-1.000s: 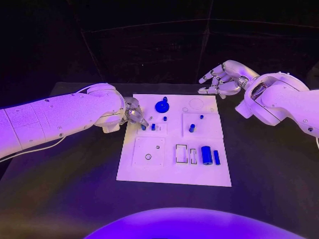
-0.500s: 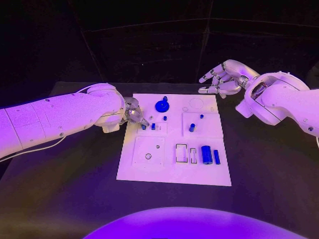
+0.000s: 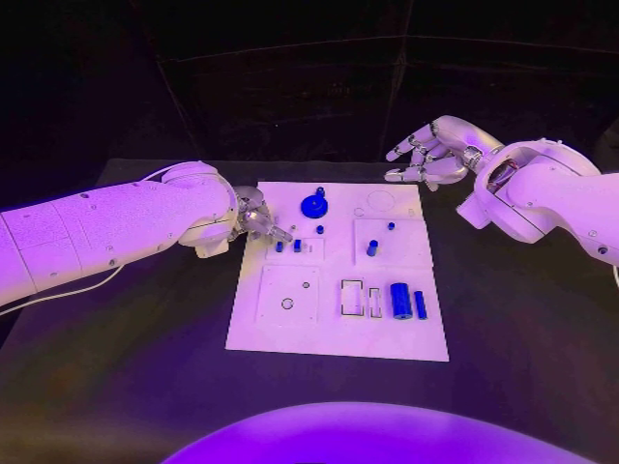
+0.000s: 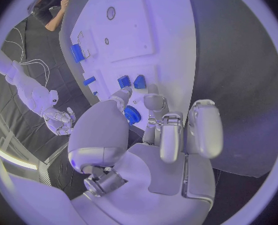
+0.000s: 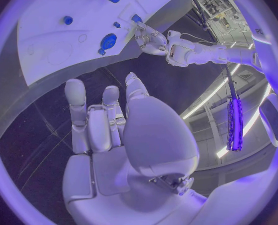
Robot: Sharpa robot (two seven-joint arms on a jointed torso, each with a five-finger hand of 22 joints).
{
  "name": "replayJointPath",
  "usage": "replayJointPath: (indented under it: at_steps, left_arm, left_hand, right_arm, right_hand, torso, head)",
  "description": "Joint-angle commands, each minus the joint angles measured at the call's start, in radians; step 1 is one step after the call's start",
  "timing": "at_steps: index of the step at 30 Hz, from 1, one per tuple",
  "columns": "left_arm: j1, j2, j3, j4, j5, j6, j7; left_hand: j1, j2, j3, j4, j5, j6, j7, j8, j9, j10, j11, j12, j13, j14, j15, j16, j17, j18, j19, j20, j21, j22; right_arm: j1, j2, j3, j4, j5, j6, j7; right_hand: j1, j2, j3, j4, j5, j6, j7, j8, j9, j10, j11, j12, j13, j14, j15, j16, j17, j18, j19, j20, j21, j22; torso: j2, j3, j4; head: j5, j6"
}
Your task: Assemble the parts on the task board
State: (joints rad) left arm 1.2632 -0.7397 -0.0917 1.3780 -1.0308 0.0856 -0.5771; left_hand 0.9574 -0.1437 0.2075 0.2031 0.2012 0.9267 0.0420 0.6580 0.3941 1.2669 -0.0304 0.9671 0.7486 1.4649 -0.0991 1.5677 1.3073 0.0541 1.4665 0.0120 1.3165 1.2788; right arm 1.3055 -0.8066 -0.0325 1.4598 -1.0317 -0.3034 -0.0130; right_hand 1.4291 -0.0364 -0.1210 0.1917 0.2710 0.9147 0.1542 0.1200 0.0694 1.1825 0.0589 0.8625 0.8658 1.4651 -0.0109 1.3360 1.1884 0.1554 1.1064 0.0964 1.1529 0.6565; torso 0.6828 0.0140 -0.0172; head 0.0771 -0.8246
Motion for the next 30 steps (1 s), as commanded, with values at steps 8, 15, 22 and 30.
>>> replayJointPath:
  at_steps: [8,15,22,30]
  left_arm:
    - [0.003,-0.017,0.001,0.007,0.110,-0.159,0.146]
    - [0.006,-0.017,0.002,0.004,0.182,-0.268,0.412]
    - [0.007,0.024,-0.001,-0.028,0.036,-0.359,0.634]
    - [0.005,0.086,-0.032,-0.079,-0.254,-0.334,0.667]
  left_hand:
    - [0.115,0.024,-0.100,0.030,0.007,-0.163,0.082,-0.088,-0.059,-0.219,0.077,-0.178,-0.177,0.060,0.071,-0.088,0.116,0.063,-0.102,0.058,-0.226,-0.225]
    - [0.281,0.059,-0.122,-0.003,0.006,-0.223,0.122,-0.099,-0.101,-0.373,0.119,-0.264,-0.263,-0.209,0.108,-0.532,-0.424,0.127,-0.320,0.098,-0.649,-0.596]
    - [0.479,0.064,-0.028,-0.111,-0.012,-0.208,0.125,-0.162,-0.175,-0.432,0.132,-0.354,-0.373,-0.322,0.120,-0.716,-0.613,0.129,-0.356,0.110,-0.754,-0.671]
    - [0.476,0.012,0.036,-0.149,-0.035,-0.097,0.119,-0.292,-0.286,-0.414,0.133,-0.479,-0.543,-0.221,0.116,-0.667,-0.627,0.130,-0.268,0.103,-0.752,-0.691]
  right_arm:
    - [0.002,0.000,0.001,0.000,-0.002,0.001,0.006]
    - [0.002,-0.001,0.001,-0.002,-0.002,0.000,0.006]
    - [0.002,0.002,0.001,-0.006,-0.002,-0.004,0.008]
    - [0.002,0.007,0.001,-0.010,-0.002,-0.005,0.011]
  right_hand:
    - [0.004,0.004,-0.004,-0.001,0.005,-0.006,-0.003,0.006,-0.001,-0.006,0.002,-0.006,-0.001,0.027,-0.004,-0.005,-0.001,0.006,-0.002,-0.002,-0.004,-0.001]
    - [0.004,0.004,-0.004,-0.001,0.005,-0.006,-0.003,0.006,-0.001,-0.006,0.002,-0.006,-0.001,0.027,-0.004,-0.005,-0.001,0.006,-0.002,-0.002,-0.004,-0.001]
    - [0.002,0.004,-0.006,0.000,0.006,-0.007,-0.003,0.007,-0.001,-0.008,0.003,-0.011,-0.006,0.026,-0.004,-0.007,-0.003,0.007,-0.004,-0.002,-0.006,-0.006]
    - [0.006,0.006,-0.007,0.000,0.008,-0.008,-0.003,0.010,-0.001,-0.051,0.002,-0.088,-0.083,0.020,-0.005,-0.027,-0.027,0.012,-0.020,-0.003,-0.026,-0.038]
  torso:
    - [0.000,-0.0001,0.0002]
    - [0.000,0.0007,0.0003]
    - [0.002,0.0005,-0.0018]
    - [0.002,0.0009,-0.0025]
  head:
    - [-0.002,0.002]
    - [-0.007,0.008]
    - [-0.014,0.019]
    - [-0.021,0.026]
